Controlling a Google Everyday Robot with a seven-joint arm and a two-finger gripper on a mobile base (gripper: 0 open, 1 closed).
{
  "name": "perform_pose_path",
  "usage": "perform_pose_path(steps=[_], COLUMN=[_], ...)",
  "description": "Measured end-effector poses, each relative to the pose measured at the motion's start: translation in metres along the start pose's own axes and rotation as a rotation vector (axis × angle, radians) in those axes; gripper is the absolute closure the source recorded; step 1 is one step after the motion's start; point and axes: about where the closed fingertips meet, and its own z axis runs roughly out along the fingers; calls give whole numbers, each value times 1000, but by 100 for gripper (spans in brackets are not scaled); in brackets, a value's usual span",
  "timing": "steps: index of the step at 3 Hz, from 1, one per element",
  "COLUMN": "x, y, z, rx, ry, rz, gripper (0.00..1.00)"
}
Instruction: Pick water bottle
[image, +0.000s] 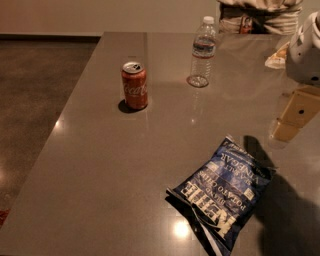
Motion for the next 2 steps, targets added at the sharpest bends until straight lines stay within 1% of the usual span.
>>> perform_pose_path(steps=[1,2], x=[0,-5], y=[0,-18], z=[0,5], rx=[0,19], ry=[0,-11], rz=[0,40], gripper=[0,0])
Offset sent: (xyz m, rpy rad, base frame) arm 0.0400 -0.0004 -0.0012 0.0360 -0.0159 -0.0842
